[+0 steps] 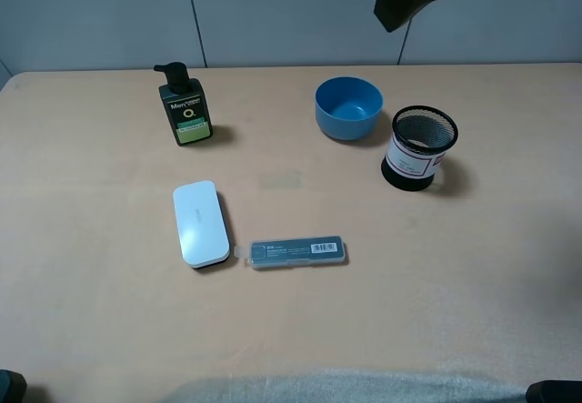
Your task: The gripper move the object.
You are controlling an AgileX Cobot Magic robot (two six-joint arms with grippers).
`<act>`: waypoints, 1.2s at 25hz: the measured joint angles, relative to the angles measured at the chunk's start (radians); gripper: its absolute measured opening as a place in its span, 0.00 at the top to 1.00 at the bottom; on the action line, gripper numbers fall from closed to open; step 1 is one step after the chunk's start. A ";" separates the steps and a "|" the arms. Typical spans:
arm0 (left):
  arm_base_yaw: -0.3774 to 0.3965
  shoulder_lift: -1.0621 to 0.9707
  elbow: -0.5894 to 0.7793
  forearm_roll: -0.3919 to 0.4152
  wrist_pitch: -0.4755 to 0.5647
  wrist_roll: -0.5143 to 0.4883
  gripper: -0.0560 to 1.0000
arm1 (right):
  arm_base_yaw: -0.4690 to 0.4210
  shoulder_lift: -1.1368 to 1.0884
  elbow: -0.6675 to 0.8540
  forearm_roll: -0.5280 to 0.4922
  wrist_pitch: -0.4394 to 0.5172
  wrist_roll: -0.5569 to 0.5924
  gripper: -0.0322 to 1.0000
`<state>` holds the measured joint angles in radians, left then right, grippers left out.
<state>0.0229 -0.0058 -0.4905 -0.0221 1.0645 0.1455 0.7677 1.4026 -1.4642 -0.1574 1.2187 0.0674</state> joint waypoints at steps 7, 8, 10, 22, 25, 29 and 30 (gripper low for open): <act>0.000 0.000 0.000 0.000 0.000 0.000 0.07 | 0.000 -0.191 0.129 -0.017 0.000 -0.001 0.30; 0.000 0.000 0.000 0.000 0.000 0.000 0.07 | 0.000 -0.222 0.150 -0.019 0.000 -0.001 0.30; 0.000 0.000 0.000 0.000 0.000 0.000 0.07 | 0.000 -0.278 0.195 -0.025 0.000 0.003 0.30; 0.000 0.000 0.000 0.000 0.000 0.000 0.07 | -0.003 -0.657 0.448 -0.096 0.002 0.104 0.30; 0.000 0.000 0.000 0.000 0.000 0.000 0.07 | -0.073 -0.751 0.499 -0.101 0.002 0.111 0.30; 0.000 0.000 0.000 0.000 0.000 0.000 0.07 | -0.266 -0.890 0.572 -0.109 -0.028 0.111 0.30; 0.000 0.000 0.000 0.000 0.000 0.000 0.07 | -0.317 -0.931 0.595 -0.110 -0.048 0.111 0.30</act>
<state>0.0229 -0.0058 -0.4905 -0.0221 1.0645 0.1455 0.4508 0.4714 -0.8696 -0.2673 1.1705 0.1788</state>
